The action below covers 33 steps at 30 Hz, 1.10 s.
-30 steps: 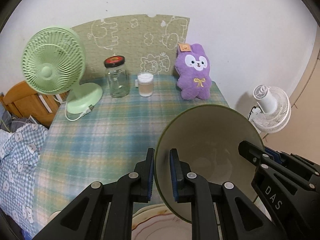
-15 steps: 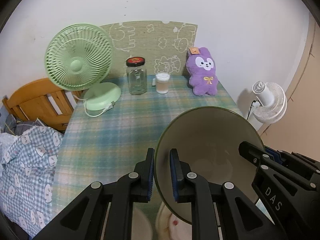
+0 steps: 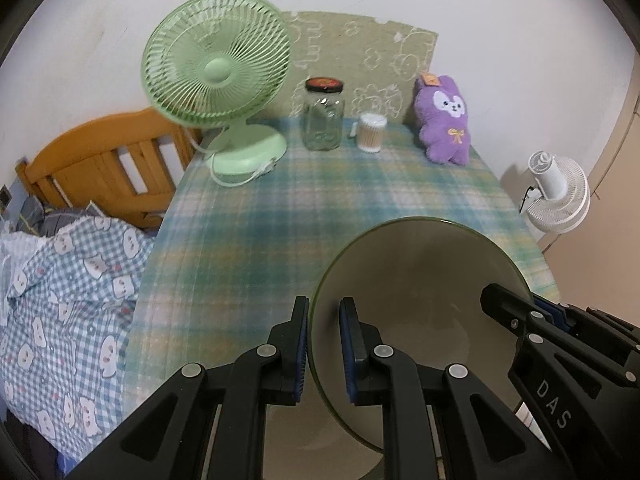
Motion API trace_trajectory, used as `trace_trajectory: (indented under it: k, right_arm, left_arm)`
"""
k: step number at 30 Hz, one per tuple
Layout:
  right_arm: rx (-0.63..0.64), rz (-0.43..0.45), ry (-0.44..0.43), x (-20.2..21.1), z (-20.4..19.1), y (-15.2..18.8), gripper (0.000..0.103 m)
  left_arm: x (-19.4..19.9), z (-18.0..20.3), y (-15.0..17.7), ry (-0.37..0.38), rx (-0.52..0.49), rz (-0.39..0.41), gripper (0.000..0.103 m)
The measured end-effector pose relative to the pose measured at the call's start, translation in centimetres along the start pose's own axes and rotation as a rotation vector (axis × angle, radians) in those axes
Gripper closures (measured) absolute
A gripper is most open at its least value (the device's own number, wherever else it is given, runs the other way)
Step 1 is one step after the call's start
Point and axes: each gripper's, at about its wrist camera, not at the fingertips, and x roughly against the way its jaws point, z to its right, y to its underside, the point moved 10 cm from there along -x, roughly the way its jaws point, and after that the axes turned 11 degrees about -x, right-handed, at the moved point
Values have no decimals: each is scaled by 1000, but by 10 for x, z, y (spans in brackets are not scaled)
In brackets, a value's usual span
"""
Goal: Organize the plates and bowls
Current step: 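Lift and carry the held bowl back toward the plate stack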
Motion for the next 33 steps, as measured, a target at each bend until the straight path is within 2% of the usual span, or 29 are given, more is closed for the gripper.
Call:
trace_trajectory:
  k: [7,16,33]
  right_arm:
    - [24,-37,-2,-14,-16,22,88]
    - [53,-52,-17,-12,-36,31,88]
    - [78,-158,-18,-48,-44,69,88]
  left_arm:
    - [-4,-19,26,-7,19,-29,91]
    - [3,-37,36,-17,57,-37,91]
    - [-21,-49,70,-34,77,-125,91]
